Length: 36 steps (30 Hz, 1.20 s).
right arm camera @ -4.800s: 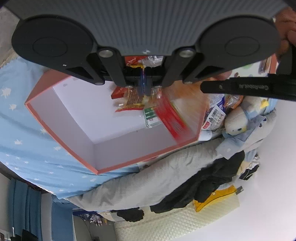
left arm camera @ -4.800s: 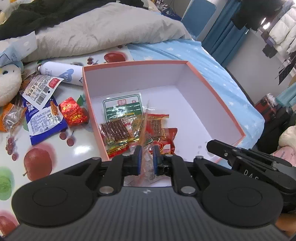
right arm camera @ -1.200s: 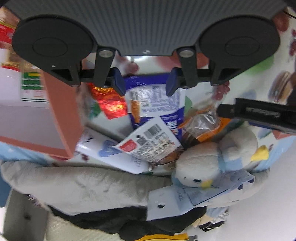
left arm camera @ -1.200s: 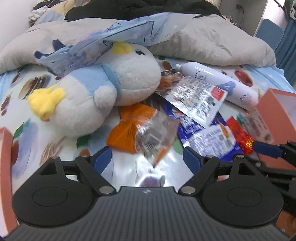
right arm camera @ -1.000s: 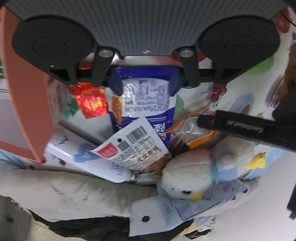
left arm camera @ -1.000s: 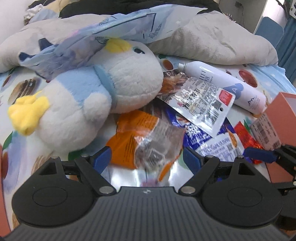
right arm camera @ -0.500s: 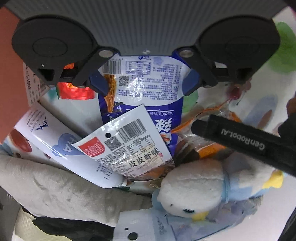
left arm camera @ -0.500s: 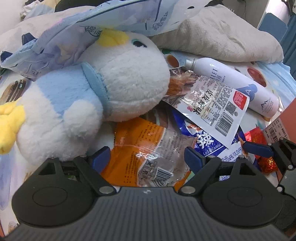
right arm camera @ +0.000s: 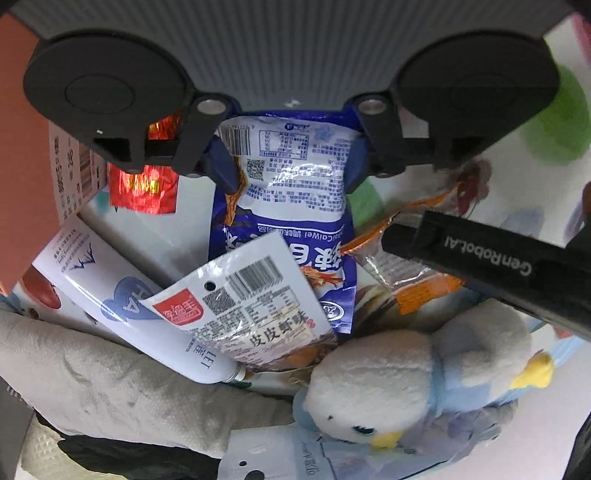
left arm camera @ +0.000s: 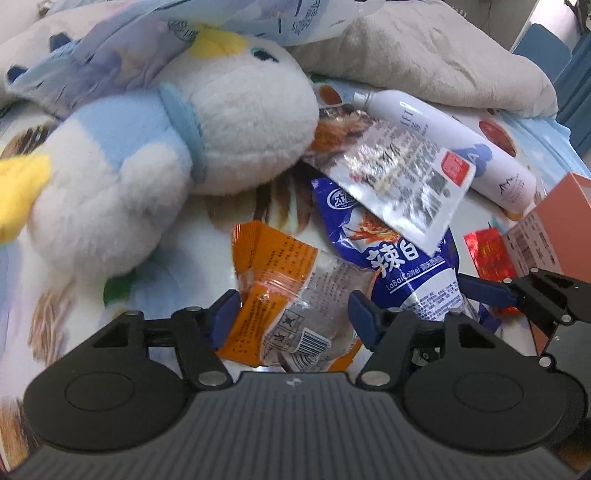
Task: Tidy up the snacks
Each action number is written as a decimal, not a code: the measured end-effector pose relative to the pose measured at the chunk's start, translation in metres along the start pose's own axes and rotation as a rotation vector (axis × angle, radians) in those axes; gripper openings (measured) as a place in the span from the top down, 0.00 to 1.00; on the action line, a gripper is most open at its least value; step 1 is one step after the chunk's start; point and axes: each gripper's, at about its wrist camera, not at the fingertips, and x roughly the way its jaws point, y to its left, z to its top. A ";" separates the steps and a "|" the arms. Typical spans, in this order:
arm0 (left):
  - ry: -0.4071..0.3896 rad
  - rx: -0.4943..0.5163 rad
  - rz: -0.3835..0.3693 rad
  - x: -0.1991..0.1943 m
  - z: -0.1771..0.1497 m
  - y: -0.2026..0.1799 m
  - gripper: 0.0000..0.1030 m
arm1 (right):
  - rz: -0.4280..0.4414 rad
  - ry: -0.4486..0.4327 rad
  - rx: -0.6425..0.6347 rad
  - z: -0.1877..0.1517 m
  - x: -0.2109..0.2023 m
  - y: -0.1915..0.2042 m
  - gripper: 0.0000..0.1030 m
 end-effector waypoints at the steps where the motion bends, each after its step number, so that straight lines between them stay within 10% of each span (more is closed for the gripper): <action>1: 0.005 -0.007 0.000 -0.004 -0.004 -0.001 0.34 | 0.003 0.002 0.001 -0.003 -0.003 0.002 0.45; 33: -0.106 -0.132 0.034 -0.173 -0.144 -0.042 0.36 | 0.047 -0.046 0.082 -0.105 -0.165 0.027 0.54; 36: -0.113 -0.116 0.041 -0.182 -0.152 -0.047 0.48 | 0.047 -0.055 0.092 -0.111 -0.174 0.027 0.54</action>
